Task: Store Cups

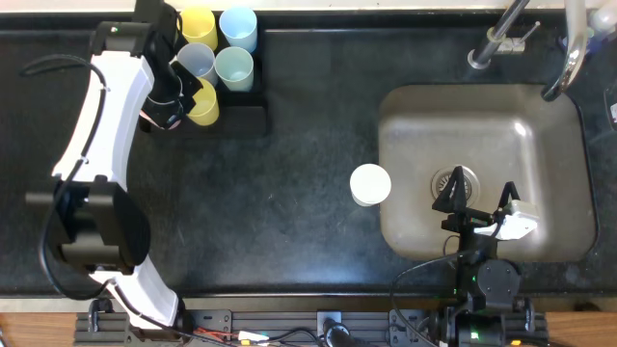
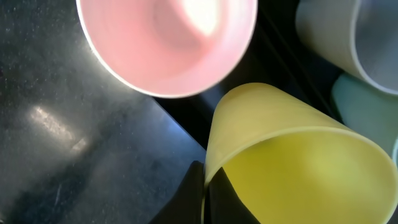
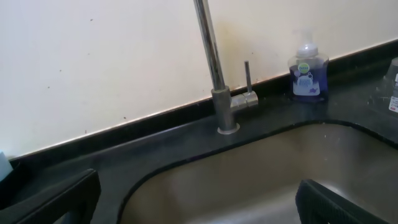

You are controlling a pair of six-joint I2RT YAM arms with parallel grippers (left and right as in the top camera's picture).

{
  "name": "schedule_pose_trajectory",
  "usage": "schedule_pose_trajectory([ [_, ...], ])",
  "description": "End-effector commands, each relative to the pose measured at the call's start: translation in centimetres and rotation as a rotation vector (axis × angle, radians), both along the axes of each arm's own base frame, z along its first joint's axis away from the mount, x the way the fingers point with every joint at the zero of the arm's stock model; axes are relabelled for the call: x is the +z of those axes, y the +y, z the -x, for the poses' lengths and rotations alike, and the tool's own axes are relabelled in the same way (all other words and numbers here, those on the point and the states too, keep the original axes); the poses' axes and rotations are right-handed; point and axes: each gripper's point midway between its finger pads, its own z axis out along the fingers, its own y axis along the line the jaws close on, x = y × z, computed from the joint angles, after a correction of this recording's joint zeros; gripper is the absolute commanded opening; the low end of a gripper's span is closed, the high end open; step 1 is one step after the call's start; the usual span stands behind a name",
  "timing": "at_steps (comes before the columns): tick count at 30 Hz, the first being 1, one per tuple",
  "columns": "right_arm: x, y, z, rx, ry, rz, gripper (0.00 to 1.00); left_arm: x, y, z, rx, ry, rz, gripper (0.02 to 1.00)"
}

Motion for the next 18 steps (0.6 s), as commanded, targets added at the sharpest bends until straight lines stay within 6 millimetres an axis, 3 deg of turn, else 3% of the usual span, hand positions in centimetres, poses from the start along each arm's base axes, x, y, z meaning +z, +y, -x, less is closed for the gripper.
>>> schedule_pose_trajectory([
  [1, -0.3, 0.0, 0.0, 0.000, -0.002, -0.004, 0.998, -1.2, 0.8, -0.1, 0.069, 0.028, -0.019, 0.036],
  [18, -0.3, 0.0, 0.0, 0.000, -0.002, -0.004, 0.998, -2.3, 0.7, -0.7, 0.114, 0.033, -0.012, 0.036],
])
